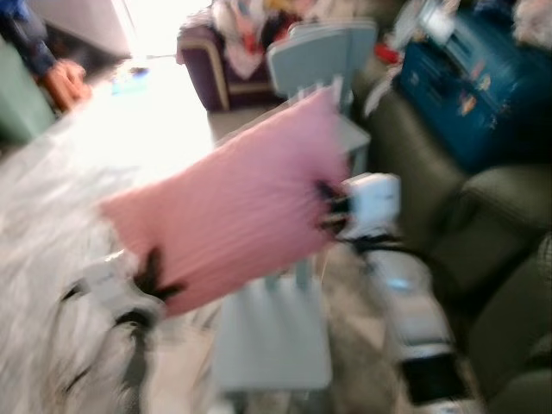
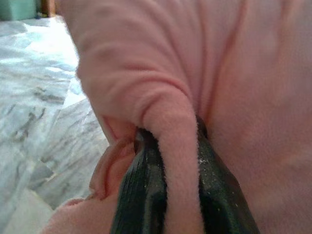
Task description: Move the pillow to the sofa
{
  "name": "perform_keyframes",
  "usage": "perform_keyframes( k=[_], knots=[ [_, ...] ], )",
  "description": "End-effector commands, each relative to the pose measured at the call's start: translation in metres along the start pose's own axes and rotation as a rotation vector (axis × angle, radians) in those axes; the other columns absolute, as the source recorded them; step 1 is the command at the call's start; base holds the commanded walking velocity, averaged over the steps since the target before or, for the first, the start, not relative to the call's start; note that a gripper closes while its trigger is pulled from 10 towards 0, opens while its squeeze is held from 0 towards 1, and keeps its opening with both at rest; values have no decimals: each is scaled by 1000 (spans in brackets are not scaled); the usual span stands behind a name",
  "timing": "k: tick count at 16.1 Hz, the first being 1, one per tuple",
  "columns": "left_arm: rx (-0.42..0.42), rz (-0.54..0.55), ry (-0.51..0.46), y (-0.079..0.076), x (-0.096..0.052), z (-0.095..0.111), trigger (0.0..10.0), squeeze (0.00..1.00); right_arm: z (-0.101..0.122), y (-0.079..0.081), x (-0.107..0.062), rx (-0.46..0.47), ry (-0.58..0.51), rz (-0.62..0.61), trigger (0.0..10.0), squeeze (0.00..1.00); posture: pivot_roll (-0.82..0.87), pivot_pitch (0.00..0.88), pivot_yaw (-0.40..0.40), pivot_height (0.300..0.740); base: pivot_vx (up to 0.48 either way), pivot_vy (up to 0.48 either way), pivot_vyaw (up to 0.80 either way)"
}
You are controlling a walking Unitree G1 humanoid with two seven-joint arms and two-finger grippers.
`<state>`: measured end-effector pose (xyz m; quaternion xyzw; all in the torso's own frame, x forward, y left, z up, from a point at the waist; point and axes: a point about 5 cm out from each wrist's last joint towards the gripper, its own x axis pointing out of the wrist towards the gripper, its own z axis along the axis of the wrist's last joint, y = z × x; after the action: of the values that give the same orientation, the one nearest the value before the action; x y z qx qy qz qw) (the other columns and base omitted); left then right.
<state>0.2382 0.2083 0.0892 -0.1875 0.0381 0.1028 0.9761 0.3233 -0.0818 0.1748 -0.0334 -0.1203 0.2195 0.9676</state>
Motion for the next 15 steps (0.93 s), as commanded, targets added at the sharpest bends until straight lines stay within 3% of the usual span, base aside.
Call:
perform_keyframes(
  k=[1, 5, 6, 7, 8, 14, 15],
  knots=[
    [-3, -61, 9, -19, 4, -3, 0, 0, -5, -28, -13, -18, 18, -101, 0, 0, -162, 0, 78, 740, 0, 0, 0],
    [10, -56, 7, -19, 6, -2, 314, 0, -3, -28, -11, -20, 11, -98, 0, 0, -161, 0, 77, 740, 0, 0, 0],
    [17, -50, 11, -18, 6, -3, 2157, 0, -2, -28, -11, -19, 9, -97, 0, 0, -161, 0, 77, 740, 0, 0, 0],
    [38, -40, 31, -18, 6, -5, 9569, 0, -2, -29, -10, -20, 7, -97, 0, 0, -158, 0, 76, 740, 0, 0, 0],
    [48, -31, 45, -17, 7, -7, 10000, 0, -2, -29, -10, -19, 6, -98, 0, 0, -158, 0, 77, 740, 0, 0, 0],
    [81, 41, 17, -8, 5, -3, 10000, 0, -2, -28, -10, -22, 6, -95, 0, 0, -153, 0, 74, 740, 0, 0, 0],
    [154, 51, -5, -7, 5, 0, 10000, 0, -2, -29, -10, -23, 5, -93, 0, 0, -148, 0, 73, 740, 0, 0, 0]
  ],
)
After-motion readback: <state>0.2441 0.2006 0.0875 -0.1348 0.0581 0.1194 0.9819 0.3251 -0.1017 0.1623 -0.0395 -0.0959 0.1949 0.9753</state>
